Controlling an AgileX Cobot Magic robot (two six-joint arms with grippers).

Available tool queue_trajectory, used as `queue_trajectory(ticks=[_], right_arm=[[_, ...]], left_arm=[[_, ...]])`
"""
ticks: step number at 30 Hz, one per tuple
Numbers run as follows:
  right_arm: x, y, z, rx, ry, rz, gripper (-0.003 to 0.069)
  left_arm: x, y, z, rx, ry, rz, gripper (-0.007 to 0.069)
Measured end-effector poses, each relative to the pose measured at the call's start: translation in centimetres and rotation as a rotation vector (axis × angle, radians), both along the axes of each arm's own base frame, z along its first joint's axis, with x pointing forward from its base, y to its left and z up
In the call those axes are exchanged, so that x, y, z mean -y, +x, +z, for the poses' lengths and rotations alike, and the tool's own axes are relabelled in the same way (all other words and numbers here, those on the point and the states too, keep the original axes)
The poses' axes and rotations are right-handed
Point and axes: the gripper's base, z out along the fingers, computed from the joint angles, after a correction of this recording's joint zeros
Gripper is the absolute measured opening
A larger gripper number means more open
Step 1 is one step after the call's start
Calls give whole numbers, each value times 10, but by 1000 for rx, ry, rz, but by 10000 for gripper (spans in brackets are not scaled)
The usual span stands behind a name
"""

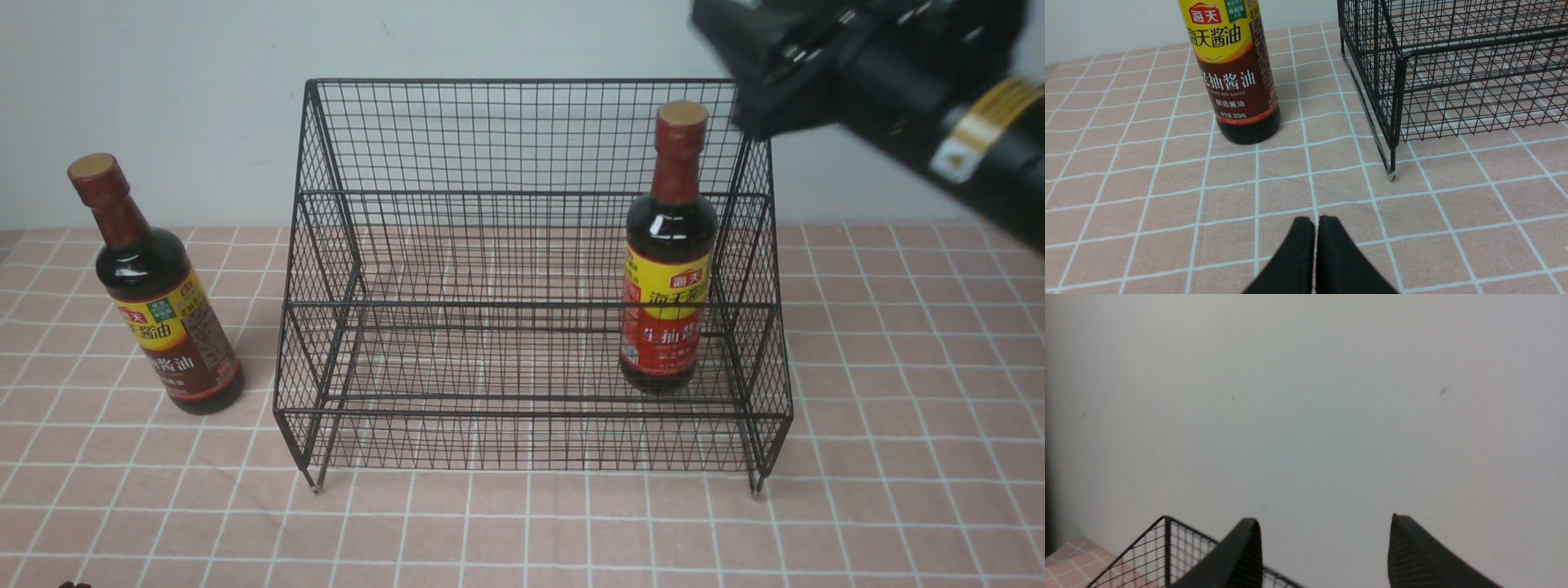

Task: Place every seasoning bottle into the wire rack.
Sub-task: Use the right arm to put the condiment bottle back on the shelf, then use the left arm to grab the condiment bottle closest to it

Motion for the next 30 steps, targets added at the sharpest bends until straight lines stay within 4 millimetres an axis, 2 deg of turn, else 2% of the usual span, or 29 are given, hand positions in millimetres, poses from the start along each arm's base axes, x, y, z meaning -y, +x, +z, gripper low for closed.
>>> queue_trajectory(ticks=[1, 2, 6, 8, 9, 11, 12, 13, 16, 17, 18, 21, 24, 30], right_arm=[[1, -2, 2, 2, -3, -6, 372], [12, -20, 19, 5, -34, -62, 337], [38, -61, 43, -48, -82, -198, 208], [56, -89, 52, -105, -88, -282, 102], [60, -97, 54, -123, -84, -303, 74], [77, -126, 58, -199, -48, -371, 13], [78, -129, 58, -208, -39, -376, 8], [87, -147, 59, -253, 3, -404, -3], [104, -184, 54, -392, 113, -455, -12], [105, -186, 52, -410, 116, -459, -12], [109, -198, 50, -446, 144, -467, -12], [114, -217, 48, -473, 191, -453, -13], [116, -232, 49, -471, 244, -410, -13], [115, -237, 49, -470, 255, -388, -13]], left_arm=[[0, 0, 0, 0, 0, 0, -7], [0, 0, 0, 0, 0, 0, -7], [0, 0, 0, 0, 0, 0, -7], [0, 0, 0, 0, 0, 0, -7], [0, 0, 0, 0, 0, 0, -7], [0, 0, 0, 0, 0, 0, -7], [0, 0, 0, 0, 0, 0, -7], [0, 0, 0, 0, 0, 0, -7], [0, 0, 0, 0, 0, 0, -7], [0, 0, 0, 0, 0, 0, -7], [0, 0, 0, 0, 0, 0, -7], [0, 0, 0, 0, 0, 0, -7], [0, 0, 0, 0, 0, 0, -7], [0, 0, 0, 0, 0, 0, -7]])
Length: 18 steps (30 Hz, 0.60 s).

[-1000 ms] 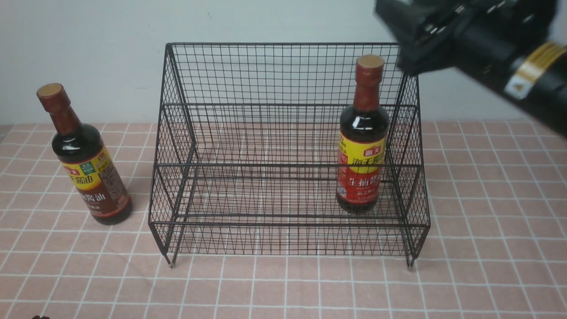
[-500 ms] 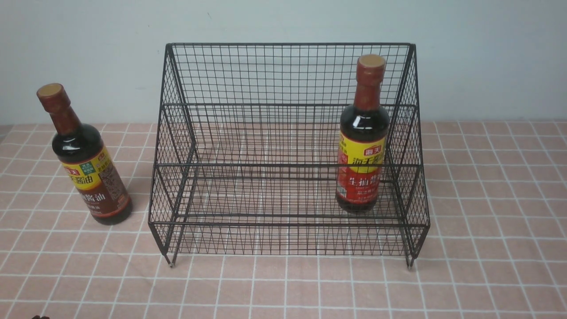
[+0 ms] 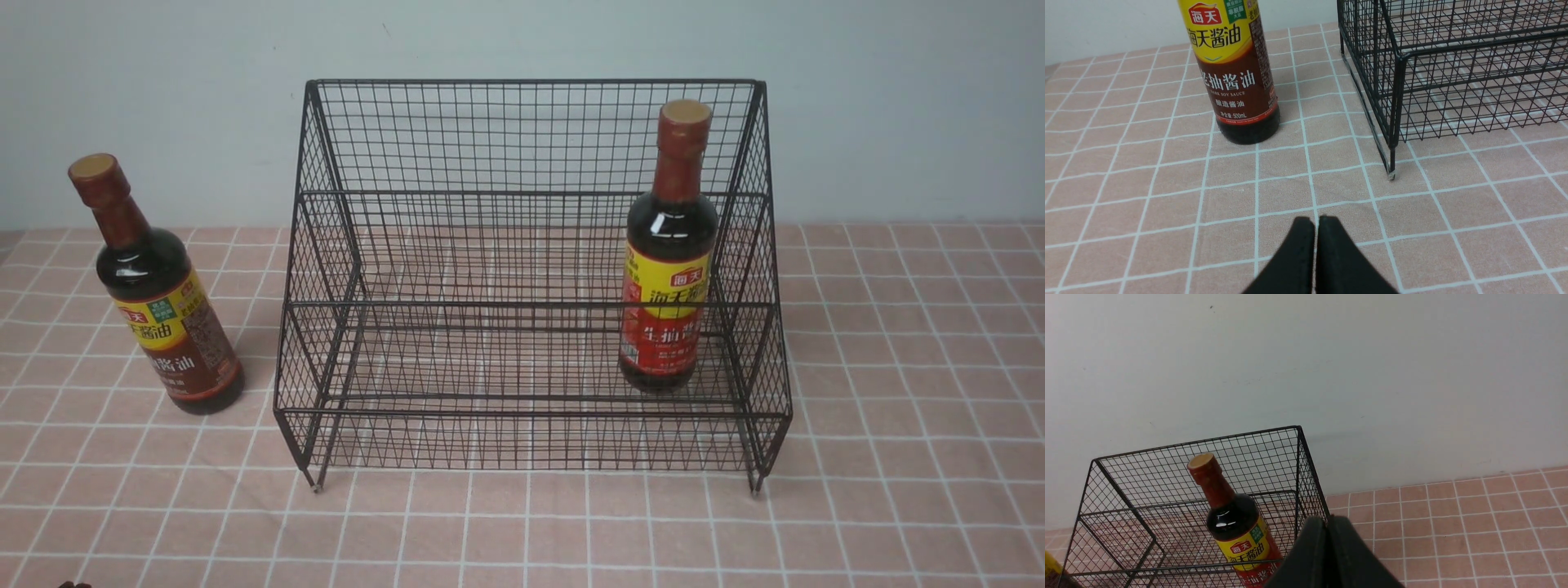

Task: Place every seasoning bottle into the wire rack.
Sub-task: Use the left arm to grab the condiment bottle closest to it

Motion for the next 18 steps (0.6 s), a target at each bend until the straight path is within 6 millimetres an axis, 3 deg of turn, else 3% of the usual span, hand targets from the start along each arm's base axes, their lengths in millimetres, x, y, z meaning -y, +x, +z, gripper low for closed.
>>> queue_trajectory(ticks=[5, 11, 18], right_arm=[[-4, 0, 2, 36, -51, 53, -13], [-19, -1, 13, 215, -141, 226, -13], [-28, 4, 9, 314, -149, 288, -13]], left_arm=[[0, 0, 0, 0, 0, 0, -7], [0, 0, 0, 0, 0, 0, -7], [0, 0, 0, 0, 0, 0, -7]])
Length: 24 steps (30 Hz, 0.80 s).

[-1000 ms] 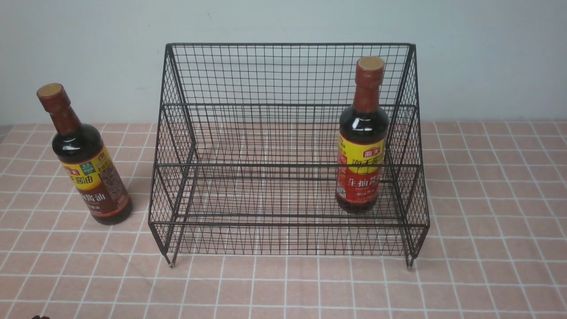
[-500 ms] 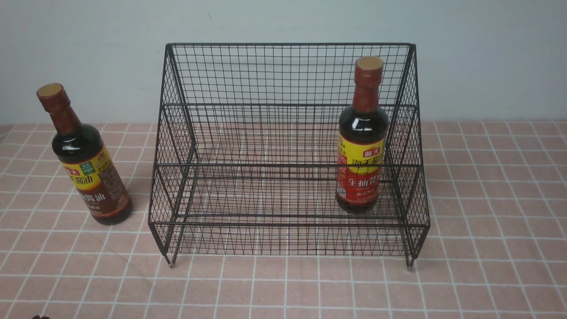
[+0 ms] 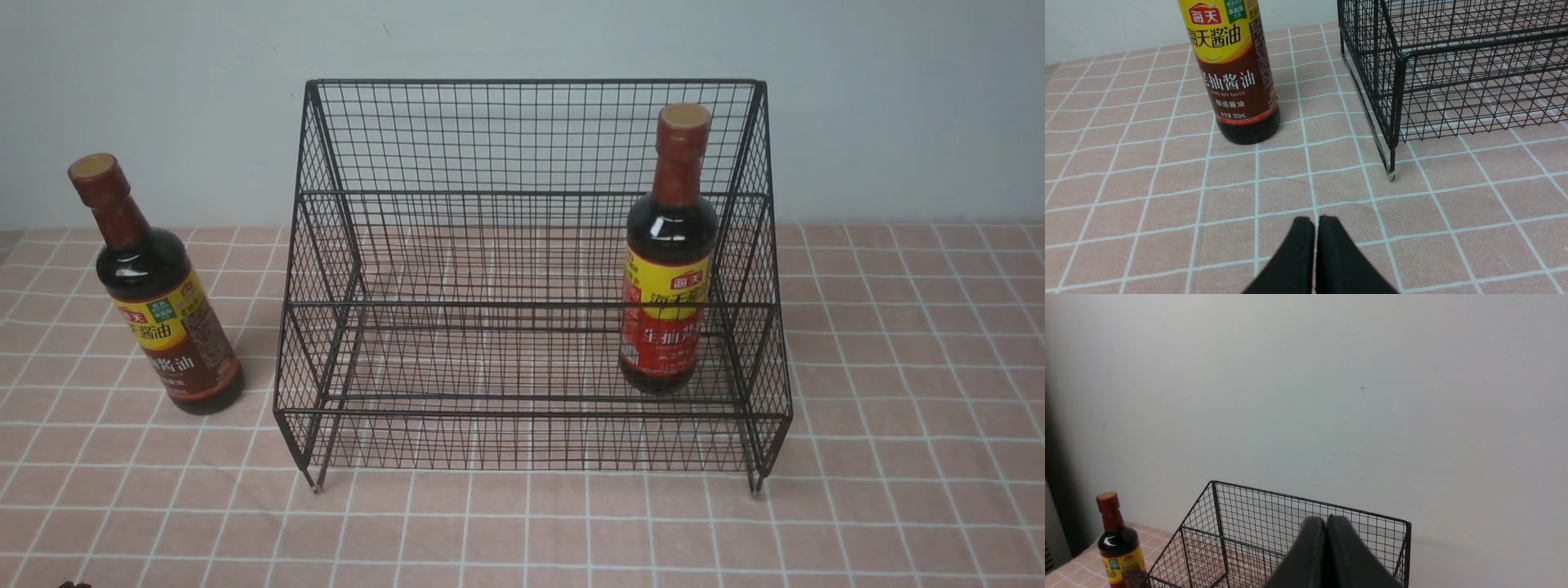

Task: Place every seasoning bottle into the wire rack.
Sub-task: Use the left arm to grab the condiment bottle closest to it

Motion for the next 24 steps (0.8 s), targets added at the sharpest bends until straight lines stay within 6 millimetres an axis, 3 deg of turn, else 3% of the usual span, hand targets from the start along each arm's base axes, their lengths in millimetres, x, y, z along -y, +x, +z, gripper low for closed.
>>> queue_trajectory(ticks=[8, 10, 11, 13, 15, 16, 24], right_arm=[[4, 17, -41, 10, -128, -137, -13], [11, 20, -72, -33, -155, -237, -13], [12, 20, -74, -33, -154, -245, -13], [19, 19, -106, -55, -166, -340, -13], [22, 17, -125, -66, -167, -385, -13], [24, 16, -145, -87, -170, -421, -13], [28, 8, -241, -158, -196, -474, -14]], left_arm=[[0, 0, 0, 0, 0, 0, -7], [0, 0, 0, 0, 0, 0, -7], [0, 0, 0, 0, 0, 0, -7], [0, 0, 0, 0, 0, 0, -7], [0, 0, 0, 0, 0, 0, -7], [0, 0, 0, 0, 0, 0, -7], [0, 0, 0, 0, 0, 0, -7]])
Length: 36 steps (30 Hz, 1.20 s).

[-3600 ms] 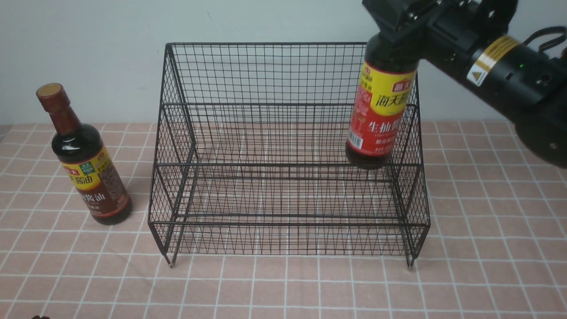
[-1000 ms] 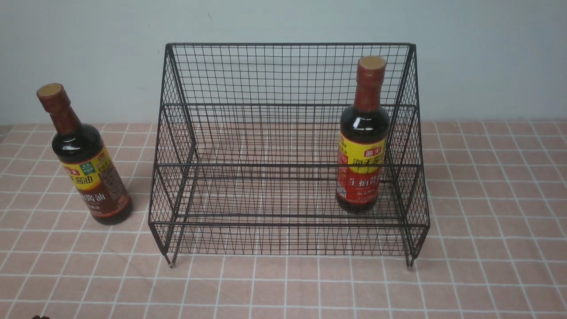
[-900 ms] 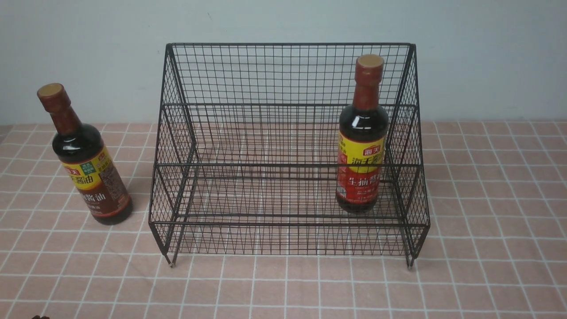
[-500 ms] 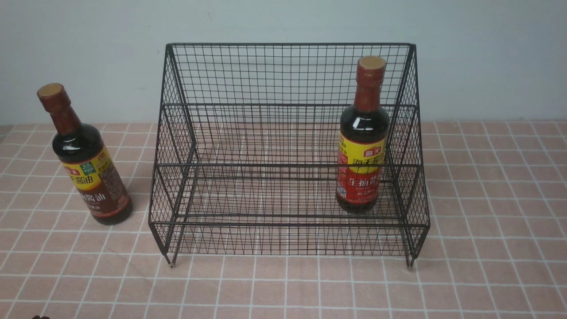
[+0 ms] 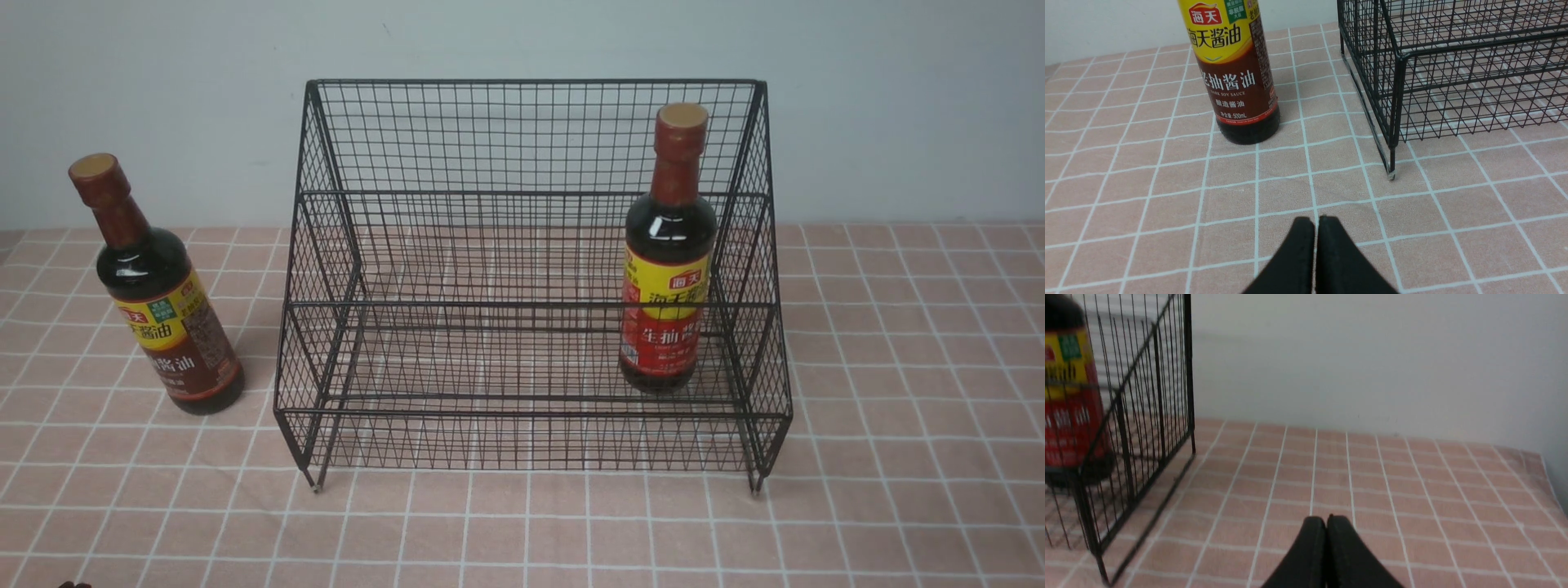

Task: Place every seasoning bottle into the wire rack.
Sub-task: Use the left arm to grab the condiment bottle closest to it

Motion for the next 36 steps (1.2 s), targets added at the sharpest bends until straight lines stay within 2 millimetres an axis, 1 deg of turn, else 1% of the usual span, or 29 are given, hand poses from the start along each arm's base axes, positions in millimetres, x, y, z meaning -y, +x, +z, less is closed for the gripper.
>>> queue_trajectory(ticks=[4, 24, 26, 31, 36], right_arm=[[-2, -1, -11, -82, -2, 19, -14], [-2, -1, -12, -89, 56, 14, -14], [-1, -1, -12, -89, 95, 1, -14], [3, -2, -12, -89, 63, -42, -14], [3, -2, -12, -84, 120, -58, -14]], left_arm=[[0, 0, 0, 0, 0, 0, -7], [0, 0, 0, 0, 0, 0, -7], [0, 0, 0, 0, 0, 0, -7], [0, 0, 0, 0, 0, 0, -7], [0, 0, 0, 0, 0, 0, -7]])
